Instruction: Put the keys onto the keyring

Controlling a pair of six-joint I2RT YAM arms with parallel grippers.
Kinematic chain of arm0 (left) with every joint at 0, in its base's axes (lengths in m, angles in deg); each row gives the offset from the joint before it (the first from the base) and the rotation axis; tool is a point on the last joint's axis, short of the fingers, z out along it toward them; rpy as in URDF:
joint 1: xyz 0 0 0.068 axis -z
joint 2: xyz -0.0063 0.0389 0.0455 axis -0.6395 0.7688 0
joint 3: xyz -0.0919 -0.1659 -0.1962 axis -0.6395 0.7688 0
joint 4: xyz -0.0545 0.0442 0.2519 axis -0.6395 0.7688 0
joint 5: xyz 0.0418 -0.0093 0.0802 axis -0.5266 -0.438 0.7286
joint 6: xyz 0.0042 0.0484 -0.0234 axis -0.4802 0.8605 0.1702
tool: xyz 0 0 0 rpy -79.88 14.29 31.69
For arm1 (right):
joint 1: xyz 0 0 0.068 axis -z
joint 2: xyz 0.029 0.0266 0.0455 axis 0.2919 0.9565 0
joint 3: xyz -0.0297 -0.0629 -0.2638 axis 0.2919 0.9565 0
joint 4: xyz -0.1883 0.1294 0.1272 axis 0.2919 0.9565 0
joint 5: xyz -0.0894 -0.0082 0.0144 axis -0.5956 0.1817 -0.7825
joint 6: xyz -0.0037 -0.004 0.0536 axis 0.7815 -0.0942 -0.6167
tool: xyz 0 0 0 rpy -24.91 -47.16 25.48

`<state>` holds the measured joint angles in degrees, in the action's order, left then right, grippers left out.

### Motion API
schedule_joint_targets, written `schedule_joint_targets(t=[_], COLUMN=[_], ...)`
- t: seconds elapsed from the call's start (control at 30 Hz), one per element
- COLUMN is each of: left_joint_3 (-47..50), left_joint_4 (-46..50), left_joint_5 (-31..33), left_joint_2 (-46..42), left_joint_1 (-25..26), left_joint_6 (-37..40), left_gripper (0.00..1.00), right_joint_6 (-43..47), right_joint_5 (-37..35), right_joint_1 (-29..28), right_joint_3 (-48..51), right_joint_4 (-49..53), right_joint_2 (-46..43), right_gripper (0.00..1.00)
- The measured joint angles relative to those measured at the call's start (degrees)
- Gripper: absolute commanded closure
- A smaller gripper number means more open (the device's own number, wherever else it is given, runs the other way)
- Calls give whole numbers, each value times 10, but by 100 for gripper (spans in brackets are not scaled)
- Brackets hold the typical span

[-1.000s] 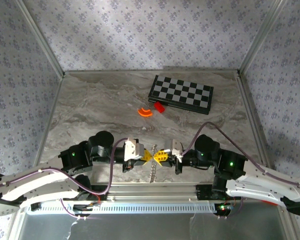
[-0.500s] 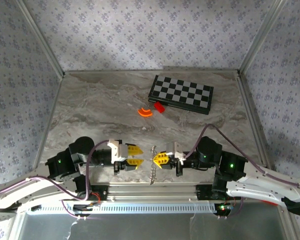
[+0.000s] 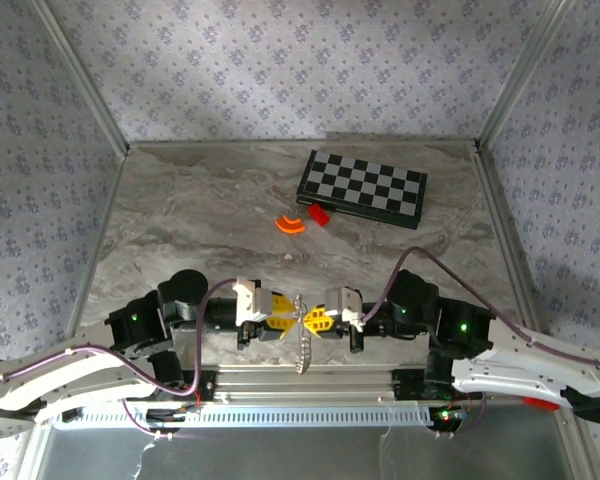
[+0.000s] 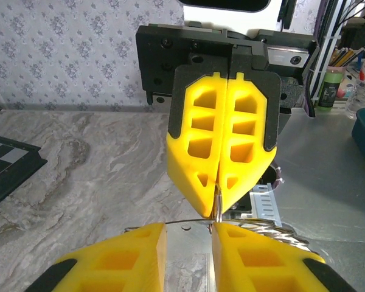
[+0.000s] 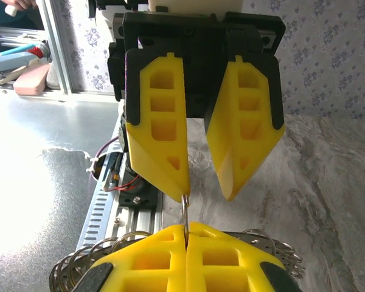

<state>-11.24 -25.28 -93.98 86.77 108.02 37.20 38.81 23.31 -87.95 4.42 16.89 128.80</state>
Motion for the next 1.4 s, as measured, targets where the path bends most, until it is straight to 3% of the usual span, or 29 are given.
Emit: schedule_joint_targets(t=[0.33, 1.0, 1.4], left_joint_3=[-8, -29, -29], left_joint_4=[28, 45, 40], left_joint_5=[4, 19, 17], left_joint_2=[11, 30, 39], left_joint_1=[0, 0, 0], left_joint_6=[5, 11, 15], left_gripper=[68, 67, 81], right_joint_6=[16, 24, 24], right_joint_5=[-24, -56, -56], right_joint_1=[-7, -7, -8], right_joint_3=[-4, -12, -12], right_joint_4=[17, 26, 26], right_joint_2=[12, 18, 22], right_gripper=[100, 100, 100])
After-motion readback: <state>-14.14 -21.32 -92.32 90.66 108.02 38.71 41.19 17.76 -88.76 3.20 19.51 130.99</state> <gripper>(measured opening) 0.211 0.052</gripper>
